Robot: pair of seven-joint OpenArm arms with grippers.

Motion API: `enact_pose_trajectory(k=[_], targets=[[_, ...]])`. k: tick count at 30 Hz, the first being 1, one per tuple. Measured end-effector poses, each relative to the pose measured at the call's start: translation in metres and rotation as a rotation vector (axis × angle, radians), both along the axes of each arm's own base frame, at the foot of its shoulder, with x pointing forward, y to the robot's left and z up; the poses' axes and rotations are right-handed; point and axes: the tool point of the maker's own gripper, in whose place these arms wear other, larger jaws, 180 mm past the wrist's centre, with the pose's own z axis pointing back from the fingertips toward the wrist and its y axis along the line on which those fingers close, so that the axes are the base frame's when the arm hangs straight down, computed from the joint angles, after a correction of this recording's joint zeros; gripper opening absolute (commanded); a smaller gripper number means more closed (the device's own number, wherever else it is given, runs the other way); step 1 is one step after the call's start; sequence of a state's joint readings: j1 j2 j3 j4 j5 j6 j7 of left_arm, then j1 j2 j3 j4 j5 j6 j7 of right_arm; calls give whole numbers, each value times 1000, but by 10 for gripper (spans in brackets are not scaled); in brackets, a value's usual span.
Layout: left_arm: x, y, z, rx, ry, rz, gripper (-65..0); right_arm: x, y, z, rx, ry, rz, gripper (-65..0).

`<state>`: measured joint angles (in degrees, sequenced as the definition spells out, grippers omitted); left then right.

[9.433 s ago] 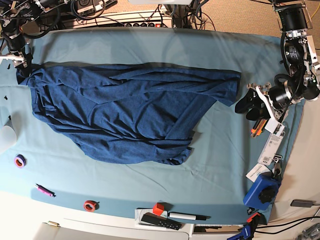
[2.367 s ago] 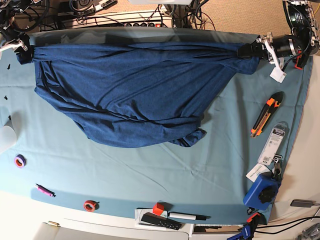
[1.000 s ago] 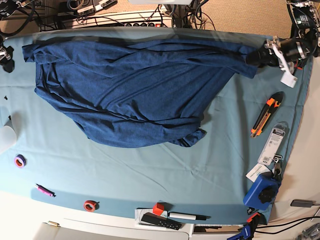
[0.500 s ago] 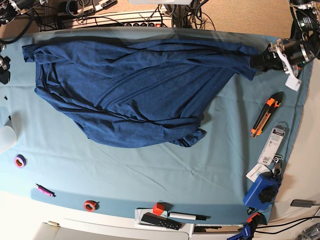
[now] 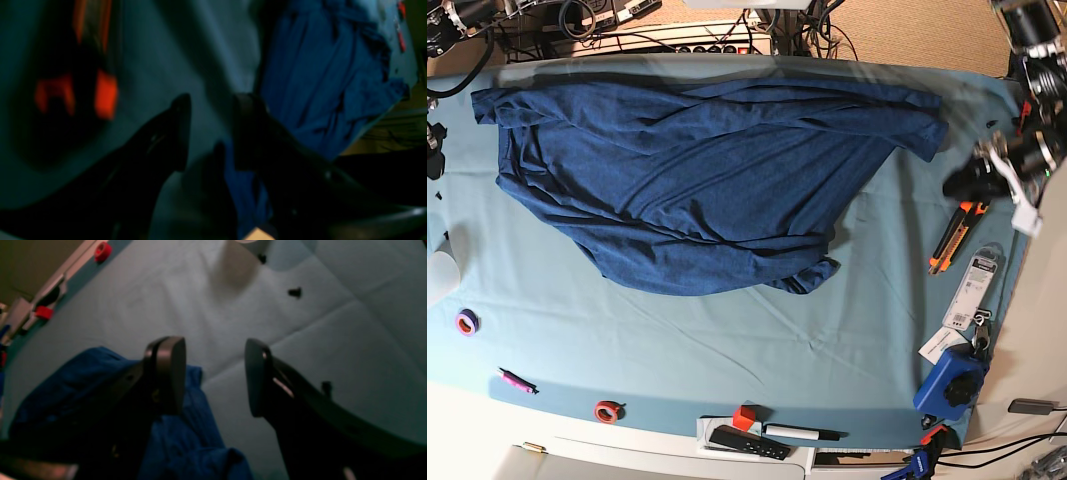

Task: Layout the t-shirt on the table in an organized manner, then fold the t-shirt properly
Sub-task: 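Release the shirt edge with both grippers and raise them, then lower both grippers onto the shirt body and pinch the fabric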

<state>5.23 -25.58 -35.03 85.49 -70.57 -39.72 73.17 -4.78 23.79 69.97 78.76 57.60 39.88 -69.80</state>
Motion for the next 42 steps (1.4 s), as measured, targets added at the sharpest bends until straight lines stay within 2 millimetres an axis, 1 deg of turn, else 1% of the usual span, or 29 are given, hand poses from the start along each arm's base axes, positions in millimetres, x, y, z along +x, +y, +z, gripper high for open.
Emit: enact_pose_trajectory(k=[2,3,5,7,12,14,17,21,24,28,31,35,38,40,42], targets=[[14,-1,11,-3,-37,2,-428,7,8,2,17,-20,35,-362],[20,-2,15,-10,-42,7,-428,12,15,-1,27,-11,65,-362],[31,-9,20,2,-68,-11,-428,24,34,-8,48,10,141,-362],[43,-17,19,39,-88,-25,-428,37,54,-17,60,37,216,-362],[61,-58,9,113,-130,-124,-428,63,115,-46,117,97,388,-363],[67,-77,7,146,-143,-188,-428,74,140,-53,153,92,439,-363],[81,-97,2,219,-141,-220,-428,89,180,-48,243,29,533,-363],[96,-126,2,295,-193,-264,-428,97,234,-54,333,29,665,-363],[97,-146,0,322,-203,-323,-428,97,272,-65,371,62,756,-363],[99,-165,-7,390,-237,-373,-428,90,315,-76,402,117,874,-363],[96,-177,-14,424,-247,-400,-428,86,340,-81,417,139,941,-363],[94,-186,-16,436,-276,-421,-428,81,362,-86,426,167,996,-363],[91,-191,-18,438,-281,-438,-428,79,371,-89,431,176,1016,-363],[91,-193,-20,429,-283,-439,-428,79,372,-89,433,175,1016,-363],[91,-192,-26,421,-263,-432,-429,79,373,-89,435,175,1016,-363]])
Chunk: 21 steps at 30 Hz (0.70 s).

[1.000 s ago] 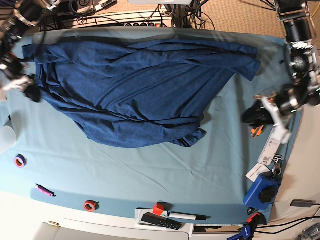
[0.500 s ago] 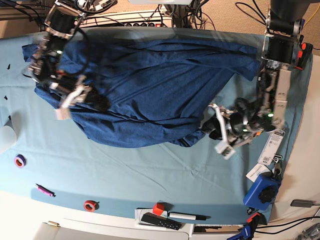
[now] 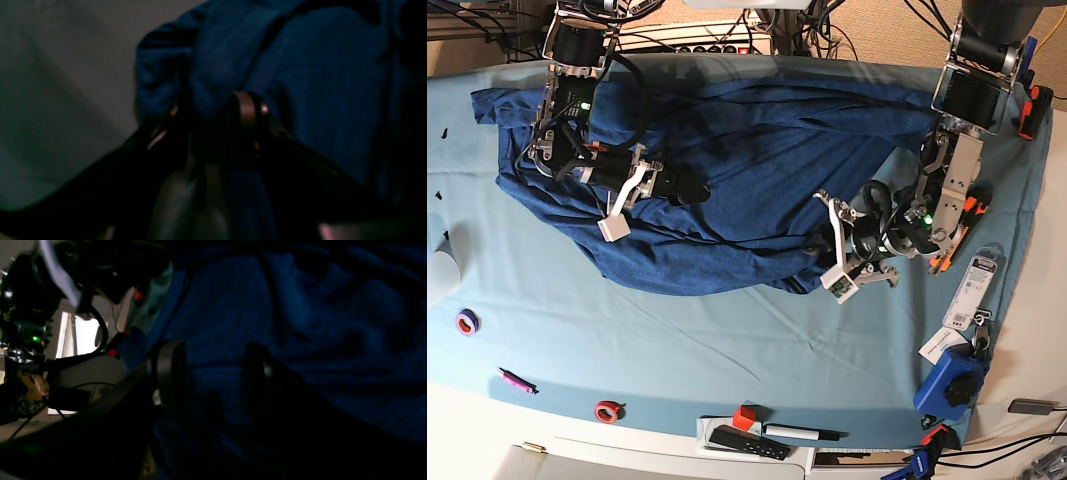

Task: Layout the t-shirt on the table in an organized manner, then fold the t-shirt properly
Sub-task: 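Lower both grippers onto the shirt body and pinch the fabric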

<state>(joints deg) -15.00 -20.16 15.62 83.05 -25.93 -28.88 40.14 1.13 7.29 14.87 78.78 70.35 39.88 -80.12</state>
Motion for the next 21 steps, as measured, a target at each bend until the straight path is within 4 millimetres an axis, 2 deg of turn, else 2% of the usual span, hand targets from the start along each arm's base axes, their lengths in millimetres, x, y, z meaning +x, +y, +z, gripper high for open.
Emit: enact_pose_trajectory(k=[3,6,7,8,12,15,17,21], targets=[[-2,-2,-17,-10,50,20,-462,0,4,0,10,-1,0,-363],[-1,-12,-20,-64,47,32,-612,0,4,0,10,-1,0,-363],[0,-14,-18,-73,40,24,-645,0,3,0,8,0,0,-363],[0,-16,-15,-78,33,11,-650,0,3,0,8,0,0,-363],[18,-24,8,-97,-7,-21,-650,0,3,-1,0,3,1,-363],[38,-27,33,-114,-64,-24,-600,-2,1,-5,-21,13,3,-363],[42,-26,39,-106,-75,-26,-541,-2,0,-8,-38,17,6,-363],[44,-26,40,-98,-79,-27,-538,-2,0,-8,-37,16,5,-363]])
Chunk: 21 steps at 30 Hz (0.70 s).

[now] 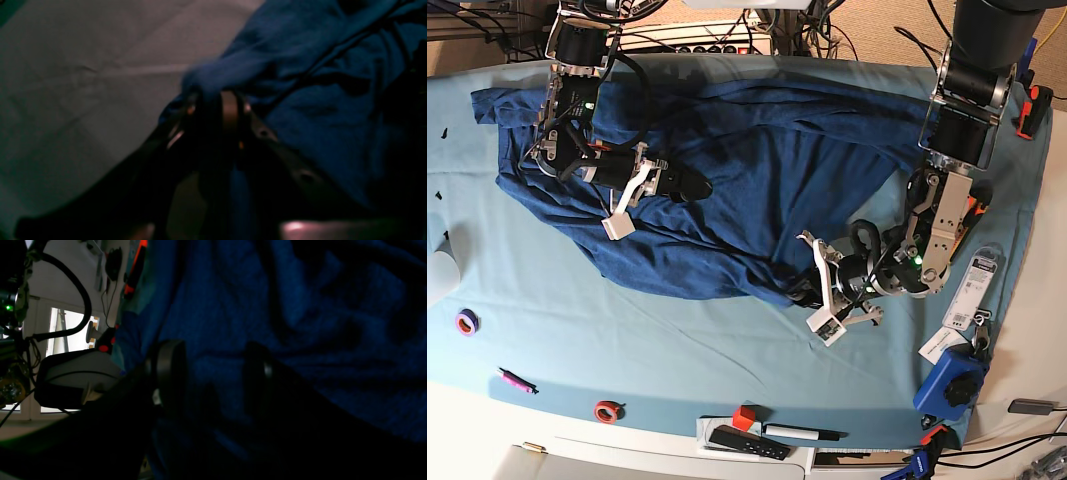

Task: Layout the t-shirt on the table in an organized manner, then fold the t-shirt properly
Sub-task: 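Lower both grippers onto the shirt body and pinch the fabric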

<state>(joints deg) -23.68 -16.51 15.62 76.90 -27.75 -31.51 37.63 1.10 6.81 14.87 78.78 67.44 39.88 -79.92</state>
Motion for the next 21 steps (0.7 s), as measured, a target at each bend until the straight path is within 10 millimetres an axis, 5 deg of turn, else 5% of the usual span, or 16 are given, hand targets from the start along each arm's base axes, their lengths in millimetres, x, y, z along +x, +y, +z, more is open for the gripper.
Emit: enact_pose_trajectory(k=[7,13,21], targets=[[0,0,0,2,0,0,-520,0,0,0,0,0,0,-363],[4,13,-11,117,-29,8,-350,0,0,0,0,0,0,-363],[3,20,-35,78,47,51,-396,0,0,0,0,-1,0,-363]])
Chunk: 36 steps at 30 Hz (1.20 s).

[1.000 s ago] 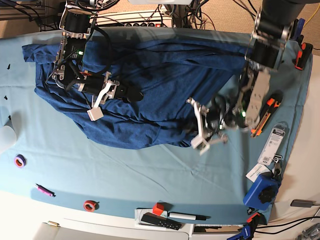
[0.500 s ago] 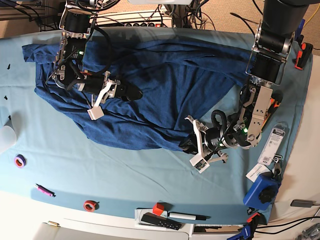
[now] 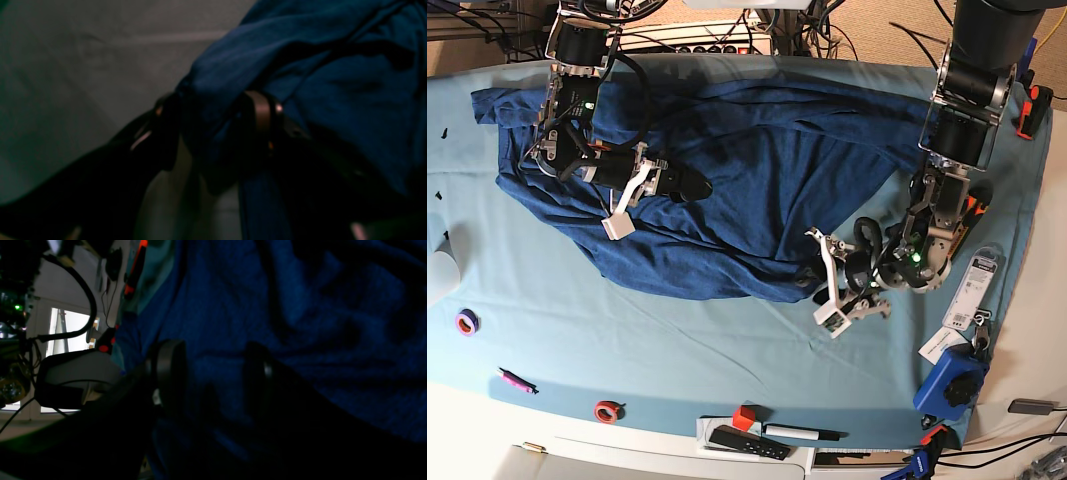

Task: Layout the t-shirt on the table in an organized manner, then fold the t-shirt properly
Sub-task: 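Lower both grippers onto the shirt body and pinch the fabric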

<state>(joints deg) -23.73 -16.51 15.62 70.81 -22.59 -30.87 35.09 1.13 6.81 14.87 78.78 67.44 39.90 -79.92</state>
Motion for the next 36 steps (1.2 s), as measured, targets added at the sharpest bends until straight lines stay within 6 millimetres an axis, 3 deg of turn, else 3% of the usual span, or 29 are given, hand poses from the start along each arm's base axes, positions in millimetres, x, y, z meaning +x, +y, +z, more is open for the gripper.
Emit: enact_pose_trajectory(k=[4,9,21,36], targets=[[-1,4,-12,-28,26,24,-580,0,0,0,0,0,0,-363],[8,-4,7,-61,-19,-17,-638,0,0,0,-1,1,0,-363],[27,-14,49,-111,-82,-51,-650,0,0,0,0,1,0,-363],[59,-30,134,-191,-245,-89,-650,0,0,0,-1,1,0,-363]])
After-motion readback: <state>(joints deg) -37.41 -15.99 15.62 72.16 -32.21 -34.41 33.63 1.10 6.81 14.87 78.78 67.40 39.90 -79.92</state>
